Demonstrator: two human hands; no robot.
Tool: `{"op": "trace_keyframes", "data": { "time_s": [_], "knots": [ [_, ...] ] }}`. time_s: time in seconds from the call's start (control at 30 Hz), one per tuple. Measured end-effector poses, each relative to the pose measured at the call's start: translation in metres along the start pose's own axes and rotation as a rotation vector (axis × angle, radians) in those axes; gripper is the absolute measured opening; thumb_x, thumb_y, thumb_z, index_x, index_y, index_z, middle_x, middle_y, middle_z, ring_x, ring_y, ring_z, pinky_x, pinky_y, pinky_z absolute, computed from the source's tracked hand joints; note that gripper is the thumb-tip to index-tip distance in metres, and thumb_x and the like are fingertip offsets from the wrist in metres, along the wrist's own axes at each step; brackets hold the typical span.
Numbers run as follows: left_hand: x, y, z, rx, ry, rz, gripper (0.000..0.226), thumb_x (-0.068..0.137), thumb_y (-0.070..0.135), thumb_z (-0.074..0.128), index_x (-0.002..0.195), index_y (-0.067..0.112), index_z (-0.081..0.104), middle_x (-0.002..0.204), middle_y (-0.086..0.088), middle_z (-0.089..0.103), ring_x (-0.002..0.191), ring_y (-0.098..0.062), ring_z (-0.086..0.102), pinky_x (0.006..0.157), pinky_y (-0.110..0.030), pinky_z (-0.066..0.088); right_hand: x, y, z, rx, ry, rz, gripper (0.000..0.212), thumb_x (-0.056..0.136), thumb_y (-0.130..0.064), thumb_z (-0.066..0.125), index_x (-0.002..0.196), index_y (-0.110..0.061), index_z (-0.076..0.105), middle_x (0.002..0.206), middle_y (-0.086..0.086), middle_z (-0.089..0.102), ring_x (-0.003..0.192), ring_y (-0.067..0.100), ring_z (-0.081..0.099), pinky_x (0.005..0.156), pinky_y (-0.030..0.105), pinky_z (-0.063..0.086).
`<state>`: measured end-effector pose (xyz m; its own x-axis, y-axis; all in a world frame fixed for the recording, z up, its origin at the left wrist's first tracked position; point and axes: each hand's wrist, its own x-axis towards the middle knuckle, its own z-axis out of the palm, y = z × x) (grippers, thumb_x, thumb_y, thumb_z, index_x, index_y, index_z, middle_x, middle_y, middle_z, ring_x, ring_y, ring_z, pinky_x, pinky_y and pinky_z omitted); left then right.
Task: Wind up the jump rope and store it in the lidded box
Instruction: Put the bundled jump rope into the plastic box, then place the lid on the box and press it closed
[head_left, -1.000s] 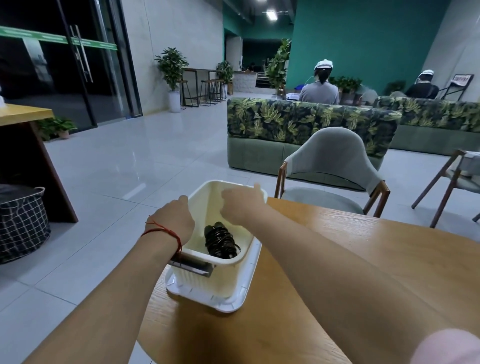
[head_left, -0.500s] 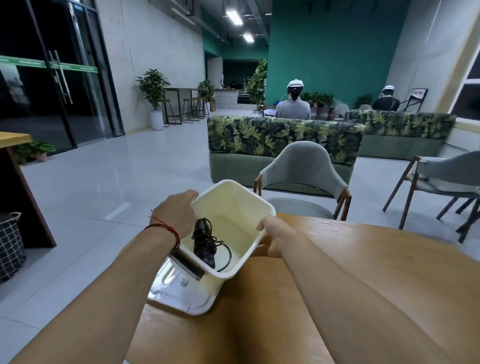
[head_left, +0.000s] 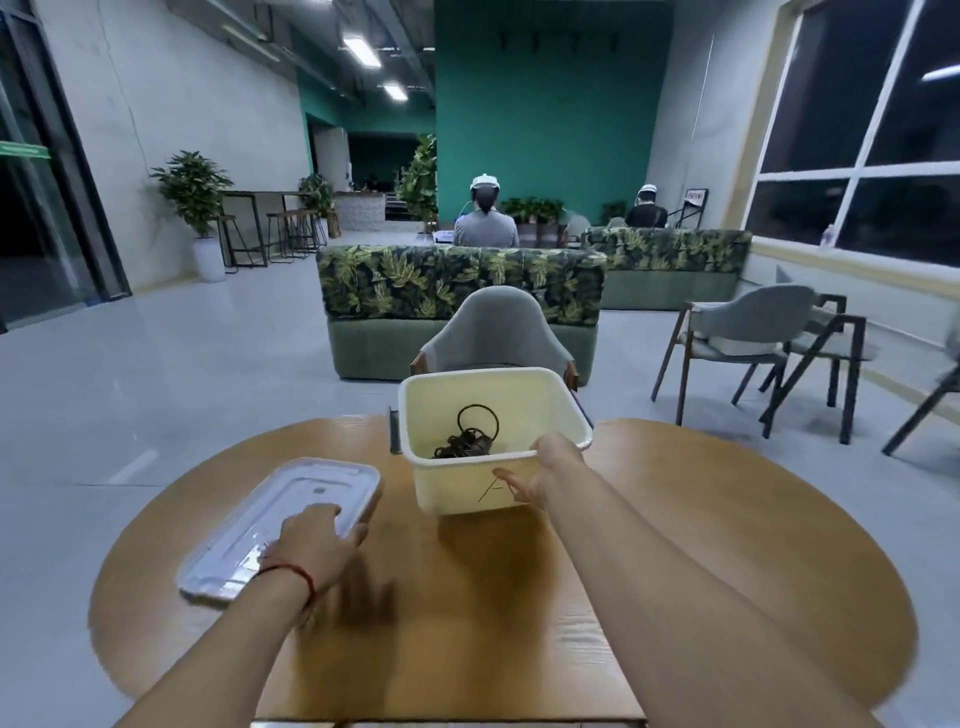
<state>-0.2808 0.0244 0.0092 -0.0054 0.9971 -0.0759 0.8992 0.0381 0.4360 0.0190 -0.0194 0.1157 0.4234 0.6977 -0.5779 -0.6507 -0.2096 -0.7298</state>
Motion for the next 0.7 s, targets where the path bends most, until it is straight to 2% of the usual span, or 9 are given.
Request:
{"op": "trace_keyframes", "data": {
  "time_s": [0.03,0.1,0.17,0.23,0.33,0.47,0.5,0.6,0.7],
  "knots": [
    [-0.002,-0.004,0.011,0.06,-0.03,0.003,0.068,0.095,0.067,0.057,0.147,0.025,0.059,0.152,-0.004,0.063,0.14,-0.033,0.057,0.114,-0.05,0.047,-0.002,-0.001,-0.006,0.064,0.013,0.027,0.052,0.107,-0.002,0.047,0.159,-0.011,0.043,0.159,0.024,0.038,0.143,0.062,0.04,0.088,0.07,0.065],
    [-0.008,-0.008,0.025,0.137,-0.055,0.017,0.054,0.095,0.063,0.058,0.137,0.029,0.061,0.148,-0.002,0.064,0.133,-0.032,0.06,0.11,-0.05,0.05,-0.011,-0.004,-0.017,0.193,0.048,0.07,0.055,0.106,0.0,0.052,0.159,-0.009,0.041,0.168,0.026,0.028,0.153,0.062,0.027,0.098,0.072,0.06],
    [-0.016,-0.01,0.026,0.214,-0.046,0.038,0.039,0.101,0.049,0.053,0.136,0.032,0.058,0.148,0.0,0.062,0.129,-0.031,0.063,0.106,-0.048,0.053,-0.019,-0.006,-0.028,0.367,0.076,0.131,0.059,0.106,0.002,0.057,0.161,-0.006,0.038,0.176,0.025,0.013,0.162,0.057,0.016,0.107,0.07,0.056],
    [-0.023,-0.012,0.022,0.269,0.008,0.052,0.036,0.105,0.03,0.044,0.137,0.034,0.059,0.145,0.002,0.063,0.128,-0.028,0.063,0.102,-0.044,0.054,-0.029,-0.009,-0.037,0.461,0.068,0.173,0.06,0.107,0.002,0.06,0.162,-0.005,0.037,0.18,0.025,0.002,0.166,0.054,0.008,0.11,0.067,0.055],
    [-0.034,-0.014,0.018,0.308,0.101,0.066,0.041,0.099,0.008,0.036,0.118,0.029,0.066,0.129,0.001,0.067,0.119,-0.024,0.064,0.093,-0.036,0.051,-0.039,-0.003,-0.049,0.328,0.013,0.171,0.054,0.109,-0.004,0.059,0.16,-0.008,0.042,0.18,0.027,0.003,0.165,0.058,0.007,0.106,0.063,0.06],
    [-0.047,-0.009,0.009,0.323,0.177,0.04,0.027,0.096,0.007,0.044,0.114,0.019,0.062,0.121,-0.003,0.065,0.119,-0.026,0.061,0.092,-0.037,0.052,-0.045,0.007,-0.059,0.006,-0.01,0.084,0.056,0.109,-0.028,0.057,0.162,-0.019,0.041,0.171,0.019,0.031,0.152,0.057,0.035,0.106,0.077,0.052],
    [-0.049,-0.008,0.004,0.297,0.236,0.038,0.024,0.096,0.009,0.048,0.114,0.016,0.062,0.12,-0.005,0.065,0.119,-0.028,0.06,0.09,-0.039,0.052,-0.046,0.006,-0.062,-0.048,0.009,0.055,0.057,0.106,-0.031,0.056,0.16,-0.019,0.042,0.165,0.017,0.04,0.147,0.055,0.043,0.11,0.076,0.049],
    [-0.056,-0.005,-0.017,0.25,0.424,0.062,0.021,0.094,0.012,0.058,0.114,0.01,0.064,0.113,-0.01,0.067,0.111,-0.033,0.062,0.075,-0.042,0.048,-0.045,-0.004,-0.071,-0.197,0.119,-0.083,0.063,0.101,-0.029,0.058,0.16,-0.012,0.042,0.159,0.016,0.049,0.144,0.045,0.05,0.113,0.051,0.048],
    [-0.067,0.007,-0.048,0.222,0.586,0.138,0.016,0.089,0.005,0.068,0.105,0.008,0.071,0.092,-0.018,0.073,0.09,-0.042,0.068,0.065,-0.046,0.051,-0.064,-0.014,-0.077,-0.34,0.187,-0.255,0.069,0.103,-0.025,0.057,0.166,-0.014,0.032,0.164,0.016,0.042,0.144,0.041,0.045,0.112,0.049,0.048]
  ]
}}
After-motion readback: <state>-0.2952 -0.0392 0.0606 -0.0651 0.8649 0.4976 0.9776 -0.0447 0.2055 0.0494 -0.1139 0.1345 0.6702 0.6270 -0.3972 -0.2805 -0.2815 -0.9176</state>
